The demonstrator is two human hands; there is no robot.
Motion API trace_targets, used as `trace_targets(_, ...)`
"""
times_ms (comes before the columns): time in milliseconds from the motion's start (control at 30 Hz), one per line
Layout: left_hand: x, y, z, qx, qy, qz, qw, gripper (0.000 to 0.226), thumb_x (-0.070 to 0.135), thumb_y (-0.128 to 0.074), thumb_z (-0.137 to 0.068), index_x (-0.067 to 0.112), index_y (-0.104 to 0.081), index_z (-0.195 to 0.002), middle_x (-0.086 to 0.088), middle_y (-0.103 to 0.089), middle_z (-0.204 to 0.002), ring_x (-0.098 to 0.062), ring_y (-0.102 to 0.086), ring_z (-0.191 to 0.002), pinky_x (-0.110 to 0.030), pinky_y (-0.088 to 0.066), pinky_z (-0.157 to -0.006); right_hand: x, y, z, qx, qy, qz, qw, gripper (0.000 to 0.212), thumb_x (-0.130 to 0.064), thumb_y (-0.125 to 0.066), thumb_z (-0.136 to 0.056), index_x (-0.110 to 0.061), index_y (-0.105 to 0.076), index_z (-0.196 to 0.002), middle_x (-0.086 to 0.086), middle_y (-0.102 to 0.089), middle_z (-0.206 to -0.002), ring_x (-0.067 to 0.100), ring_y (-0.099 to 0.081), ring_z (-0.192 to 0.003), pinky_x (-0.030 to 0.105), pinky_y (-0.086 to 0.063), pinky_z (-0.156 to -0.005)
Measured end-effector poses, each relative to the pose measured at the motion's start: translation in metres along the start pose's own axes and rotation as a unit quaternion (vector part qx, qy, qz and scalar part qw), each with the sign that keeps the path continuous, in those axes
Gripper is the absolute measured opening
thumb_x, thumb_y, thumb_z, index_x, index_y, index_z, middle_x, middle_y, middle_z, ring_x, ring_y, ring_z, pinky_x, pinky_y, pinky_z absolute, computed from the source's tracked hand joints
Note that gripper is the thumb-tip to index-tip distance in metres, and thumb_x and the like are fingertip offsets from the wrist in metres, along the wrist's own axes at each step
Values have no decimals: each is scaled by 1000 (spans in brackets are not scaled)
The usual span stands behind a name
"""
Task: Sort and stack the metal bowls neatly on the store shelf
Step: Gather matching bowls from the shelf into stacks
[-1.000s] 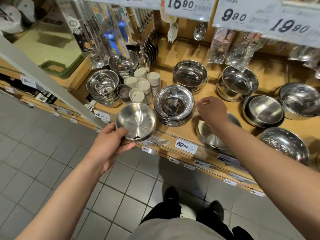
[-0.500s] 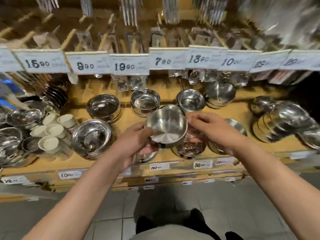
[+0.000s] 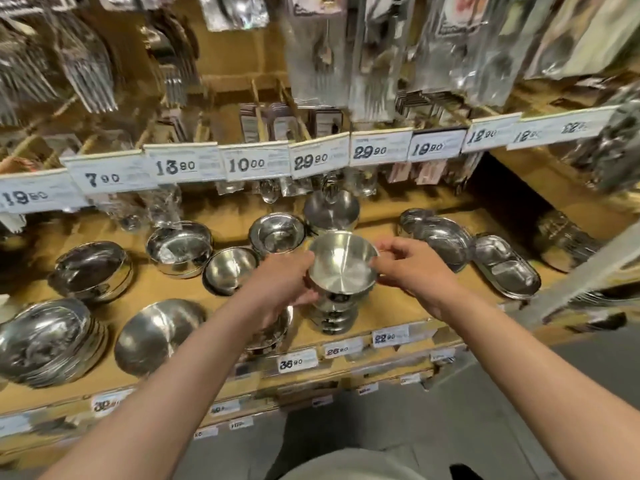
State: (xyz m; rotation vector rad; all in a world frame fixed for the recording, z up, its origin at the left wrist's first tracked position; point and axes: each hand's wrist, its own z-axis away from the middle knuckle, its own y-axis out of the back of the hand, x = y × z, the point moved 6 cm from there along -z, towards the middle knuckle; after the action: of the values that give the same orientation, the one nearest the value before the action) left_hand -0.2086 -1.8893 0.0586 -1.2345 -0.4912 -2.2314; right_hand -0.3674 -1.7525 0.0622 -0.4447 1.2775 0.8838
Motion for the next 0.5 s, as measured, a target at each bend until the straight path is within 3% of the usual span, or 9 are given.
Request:
trace_targets(100, -5, -9, -6, 44, 9, 17, 999, 20, 16, -54, -103, 0, -67, -104, -15, -70, -88, -13, -70, -62, -23, -60, -54, 19, 6, -19, 0, -7, 10, 1000, 13, -1, -71, -86, -8, -74, -96, 1, -65, -78, 17, -64, -82, 33, -60, -81)
trace_targets(267, -20, -6, -9, 118, 6, -6, 993, 26, 12, -51, -103, -1, -66, -87, -18, -69, -80, -15, -70, -54, -23, -59, -50, 38, -2, -42, -13, -6, 39, 999, 16, -14, -78, -82, -14, -74, -97, 5, -75, -93, 24, -70, -93, 45, -58, -93)
trace_targets(400, -28, -2, -17, 159, 3, -41, 986, 19, 12, -49, -104, 8, -64, -93, -14, -70, -91, -22, -73, -68, -32, -63, -66, 44, -10, -51, -16, 7, 70, 997, 13, -15, -77, -82, -24, -72, -89, 1, -75, -92, 24, -71, -97, 50, -57, -94)
trace_targets(500, -31, -3, -22, 169, 3, -69, 983, 19, 14, -51, -104, 9, -65, -93, -12, -69, -86, -24, -72, -68, -44, -63, -80, 47, -10, -53, -12, 9, 94, 995, 13, -16, -76, -82, -27, -70, -87, 2, -76, -91, 25, -71, -96, 51, -57, -93)
